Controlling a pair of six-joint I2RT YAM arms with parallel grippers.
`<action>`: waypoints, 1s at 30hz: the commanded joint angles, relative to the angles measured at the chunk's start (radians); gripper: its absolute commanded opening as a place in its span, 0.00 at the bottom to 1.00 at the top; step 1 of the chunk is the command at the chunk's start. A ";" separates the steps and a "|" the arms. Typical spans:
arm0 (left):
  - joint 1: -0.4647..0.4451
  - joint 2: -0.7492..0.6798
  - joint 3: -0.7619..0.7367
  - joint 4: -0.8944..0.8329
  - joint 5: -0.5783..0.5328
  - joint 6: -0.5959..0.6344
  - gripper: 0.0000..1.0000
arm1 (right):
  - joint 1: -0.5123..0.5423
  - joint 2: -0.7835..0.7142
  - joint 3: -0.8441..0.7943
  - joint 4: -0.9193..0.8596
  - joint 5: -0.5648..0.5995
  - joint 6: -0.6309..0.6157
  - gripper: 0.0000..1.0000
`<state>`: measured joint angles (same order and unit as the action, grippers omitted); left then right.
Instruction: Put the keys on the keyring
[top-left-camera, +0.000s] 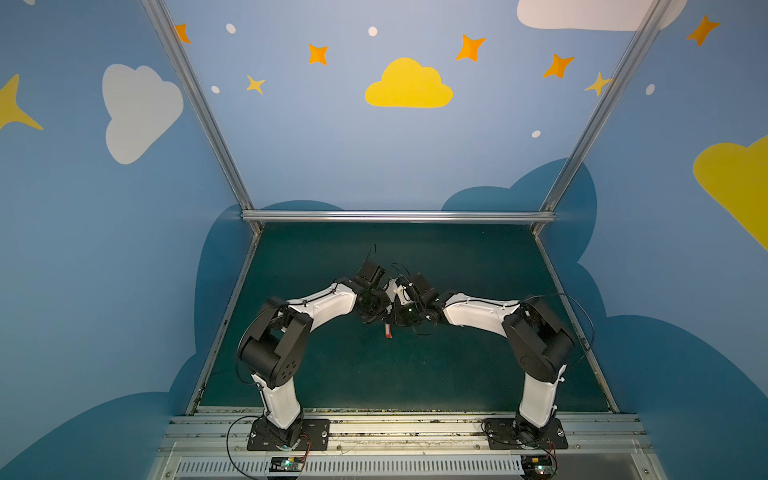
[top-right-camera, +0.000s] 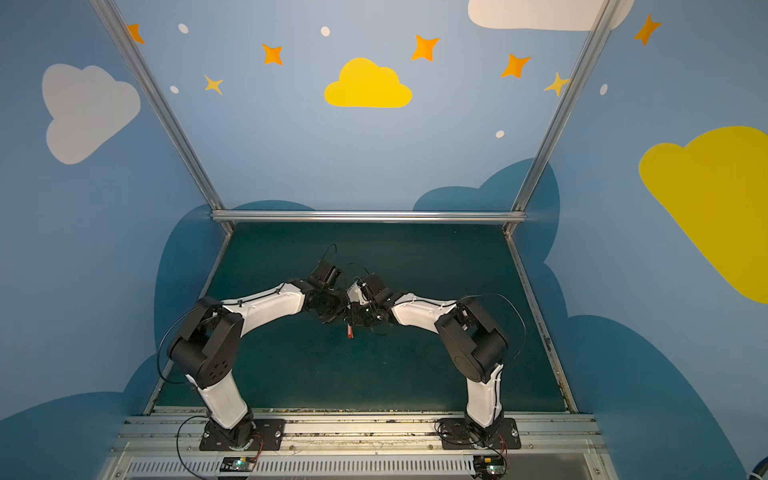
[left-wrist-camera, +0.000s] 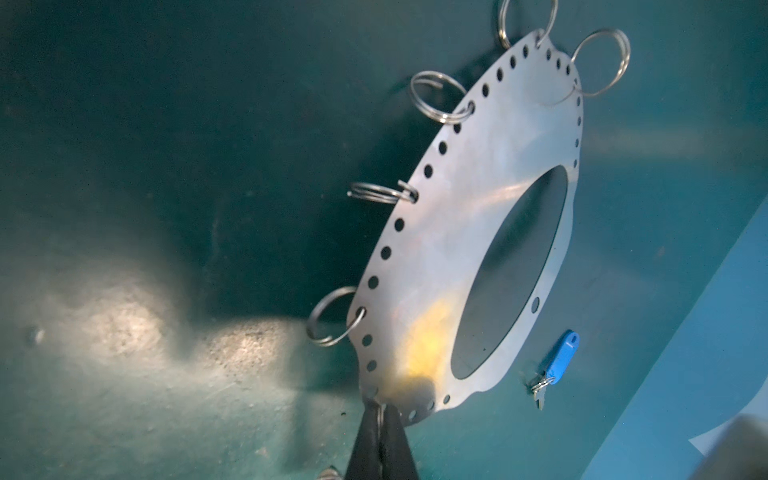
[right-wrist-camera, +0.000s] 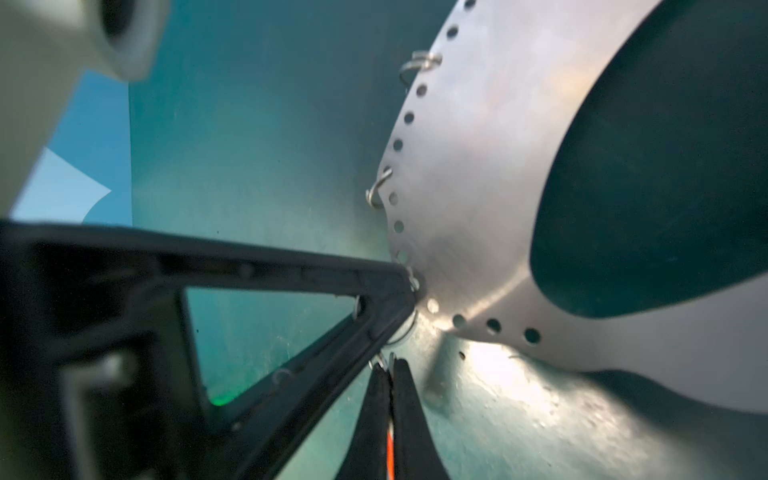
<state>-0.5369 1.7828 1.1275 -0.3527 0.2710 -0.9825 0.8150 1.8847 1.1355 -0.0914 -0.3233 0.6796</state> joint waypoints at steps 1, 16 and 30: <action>-0.008 -0.034 0.023 0.037 0.043 0.019 0.04 | 0.009 -0.014 -0.026 0.039 -0.061 -0.016 0.00; 0.004 -0.044 0.031 -0.024 0.032 0.072 0.19 | -0.054 -0.152 -0.161 0.062 0.010 0.009 0.00; -0.042 0.057 0.119 -0.150 -0.026 0.170 0.39 | -0.090 -0.207 -0.230 0.028 0.072 0.033 0.00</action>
<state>-0.5694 1.8080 1.1980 -0.4370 0.2813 -0.8730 0.7269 1.6833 0.9123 -0.0517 -0.2649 0.7013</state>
